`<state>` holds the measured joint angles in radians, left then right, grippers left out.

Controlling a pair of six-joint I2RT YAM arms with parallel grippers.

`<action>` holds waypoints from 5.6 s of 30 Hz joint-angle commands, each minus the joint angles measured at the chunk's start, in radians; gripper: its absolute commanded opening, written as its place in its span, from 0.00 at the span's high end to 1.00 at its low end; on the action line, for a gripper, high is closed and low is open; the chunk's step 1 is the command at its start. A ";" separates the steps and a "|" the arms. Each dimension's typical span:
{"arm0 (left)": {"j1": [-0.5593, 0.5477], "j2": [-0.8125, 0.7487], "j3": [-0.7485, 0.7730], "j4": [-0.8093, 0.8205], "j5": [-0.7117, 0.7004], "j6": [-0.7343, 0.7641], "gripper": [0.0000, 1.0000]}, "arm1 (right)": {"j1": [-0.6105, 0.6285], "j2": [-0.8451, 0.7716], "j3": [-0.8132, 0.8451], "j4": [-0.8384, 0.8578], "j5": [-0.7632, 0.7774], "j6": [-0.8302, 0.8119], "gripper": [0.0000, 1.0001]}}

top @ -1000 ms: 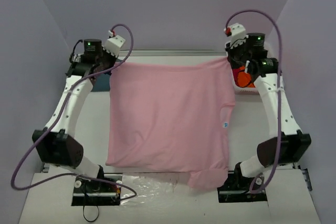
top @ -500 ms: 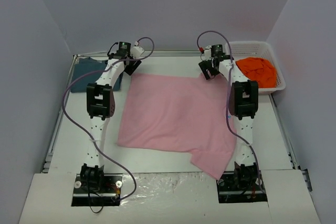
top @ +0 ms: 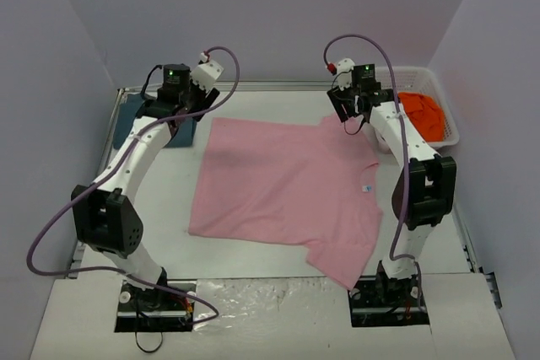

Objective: Fold and stack the t-shirts
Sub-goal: Flatten out the tshirt, then grap the side of the flattened tshirt closest away from the robot with both arms

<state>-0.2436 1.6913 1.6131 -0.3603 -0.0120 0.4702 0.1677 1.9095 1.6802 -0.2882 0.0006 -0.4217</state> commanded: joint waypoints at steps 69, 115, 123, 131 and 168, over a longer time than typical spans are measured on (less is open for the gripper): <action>-0.009 0.576 0.748 -0.410 0.120 -0.285 0.98 | 0.035 0.386 0.555 -0.187 -0.062 -0.008 1.00; -0.361 -0.390 -0.912 -0.062 0.021 0.229 0.65 | -0.206 -0.360 -0.573 -0.141 -0.228 0.035 0.35; -0.362 -0.320 -0.927 -0.032 0.023 0.246 0.65 | -0.217 -0.342 -0.579 -0.137 -0.220 0.032 0.35; -0.362 -0.248 -0.909 -0.014 0.000 0.229 0.66 | -0.218 -0.349 -0.588 -0.134 -0.220 0.031 0.34; 0.040 -0.190 -0.717 -0.189 0.202 0.064 0.98 | 0.308 -0.512 -0.683 -0.769 -0.189 -0.401 0.54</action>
<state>-0.2218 1.5368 0.8989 -0.5484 0.2207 0.5533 0.4278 1.3869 1.0348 -1.0023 -0.1986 -0.8364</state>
